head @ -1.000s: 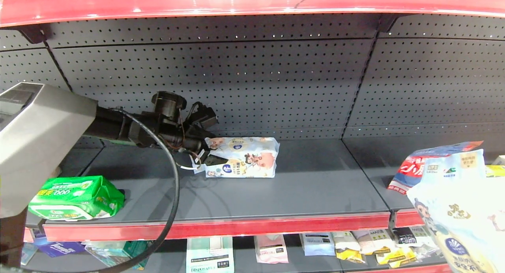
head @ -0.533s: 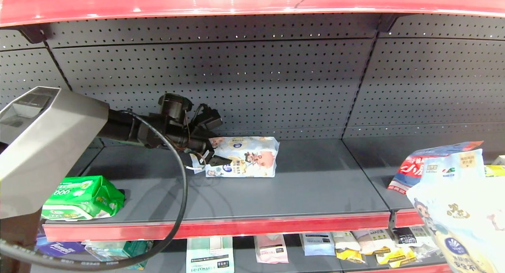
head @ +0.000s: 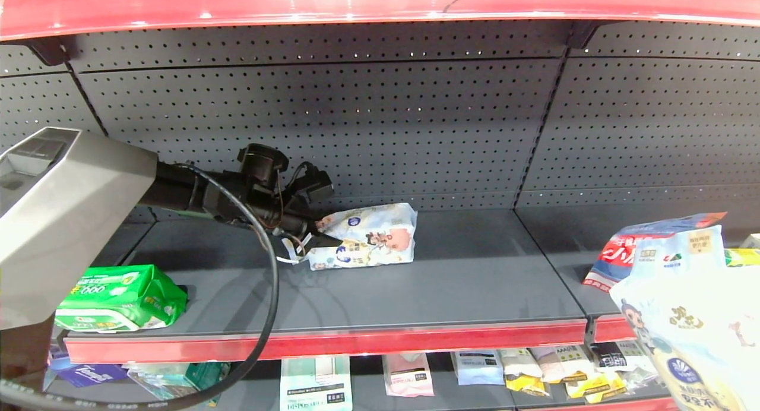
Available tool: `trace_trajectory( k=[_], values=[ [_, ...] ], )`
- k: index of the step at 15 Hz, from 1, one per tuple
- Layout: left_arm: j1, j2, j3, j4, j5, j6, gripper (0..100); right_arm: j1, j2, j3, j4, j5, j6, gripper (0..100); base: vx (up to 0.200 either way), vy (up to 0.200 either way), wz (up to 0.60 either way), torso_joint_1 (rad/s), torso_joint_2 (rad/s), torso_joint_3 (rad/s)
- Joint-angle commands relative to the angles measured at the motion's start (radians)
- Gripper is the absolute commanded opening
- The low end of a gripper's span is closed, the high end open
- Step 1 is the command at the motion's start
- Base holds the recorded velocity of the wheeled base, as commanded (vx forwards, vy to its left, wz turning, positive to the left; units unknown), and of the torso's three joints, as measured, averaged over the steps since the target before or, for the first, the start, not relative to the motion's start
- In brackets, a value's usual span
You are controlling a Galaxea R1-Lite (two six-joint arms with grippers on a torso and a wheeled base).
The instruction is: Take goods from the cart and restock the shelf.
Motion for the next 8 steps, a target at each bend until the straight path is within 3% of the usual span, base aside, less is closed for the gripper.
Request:
trace_trajectory(
  k=[1,4,8],
  values=[
    [0.010,-0.079,0.053,0.033,-0.025,0.057,0,0.000,0.001,0.000,-0.001,0.000,-0.001,0,0.000,0.000,0.00,0.000,0.00,0.000],
    [0.038,-0.179,0.221,0.029,-0.055,0.143,0,0.000,-0.004,0.000,-0.001,0.000,0.001,0,0.000,0.000,0.00,0.000,0.00,0.000],
    [0.052,-0.276,0.376,0.012,-0.072,0.172,0,-0.002,-0.007,0.000,-0.001,0.000,0.001,0,0.000,0.000,0.00,0.000,0.00,0.000]
  ],
)
